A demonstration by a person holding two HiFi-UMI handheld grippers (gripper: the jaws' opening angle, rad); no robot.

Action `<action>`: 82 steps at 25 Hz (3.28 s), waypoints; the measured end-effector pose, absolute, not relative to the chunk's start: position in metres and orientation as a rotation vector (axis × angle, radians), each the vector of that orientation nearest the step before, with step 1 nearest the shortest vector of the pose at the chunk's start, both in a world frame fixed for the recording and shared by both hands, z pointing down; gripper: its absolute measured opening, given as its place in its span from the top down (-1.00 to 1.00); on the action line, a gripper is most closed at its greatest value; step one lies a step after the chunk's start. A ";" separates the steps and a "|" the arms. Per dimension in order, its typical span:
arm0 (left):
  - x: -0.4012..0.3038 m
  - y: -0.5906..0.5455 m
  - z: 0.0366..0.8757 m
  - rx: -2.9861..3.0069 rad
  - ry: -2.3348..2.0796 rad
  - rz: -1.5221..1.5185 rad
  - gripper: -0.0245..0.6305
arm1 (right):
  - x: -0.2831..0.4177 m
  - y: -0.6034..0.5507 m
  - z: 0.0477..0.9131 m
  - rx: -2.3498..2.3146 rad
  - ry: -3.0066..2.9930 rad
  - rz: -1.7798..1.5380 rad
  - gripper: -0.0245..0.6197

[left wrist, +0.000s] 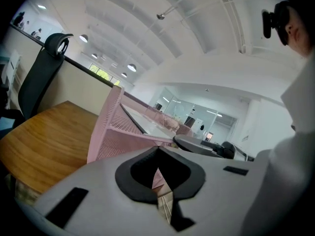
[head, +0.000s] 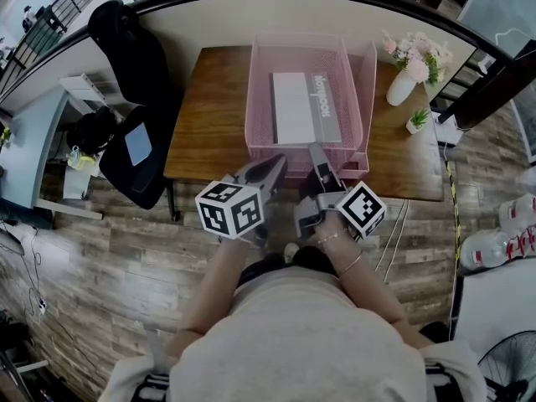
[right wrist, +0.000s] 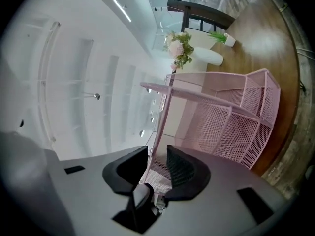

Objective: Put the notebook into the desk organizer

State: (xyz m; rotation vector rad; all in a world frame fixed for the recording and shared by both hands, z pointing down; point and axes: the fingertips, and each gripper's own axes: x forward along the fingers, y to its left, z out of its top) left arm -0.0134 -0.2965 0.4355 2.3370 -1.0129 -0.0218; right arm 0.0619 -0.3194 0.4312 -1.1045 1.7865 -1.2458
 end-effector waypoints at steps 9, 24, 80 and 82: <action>-0.002 -0.281 0.425 2.494 -0.973 0.073 0.89 | 0.055 -0.302 0.436 -1.209 2.018 -1.216 0.58; 0.003 -0.269 0.420 2.609 -0.958 0.208 0.89 | 0.044 -0.285 0.414 -1.326 2.458 -0.889 0.60; 0.004 -0.270 0.431 2.579 -1.077 0.266 0.89 | 0.023 -0.269 0.425 -1.427 3.081 -0.168 0.90; 0.005 -0.271 0.430 2.574 -1.078 0.253 0.89 | 0.025 -0.270 0.425 -1.431 3.068 -0.176 0.90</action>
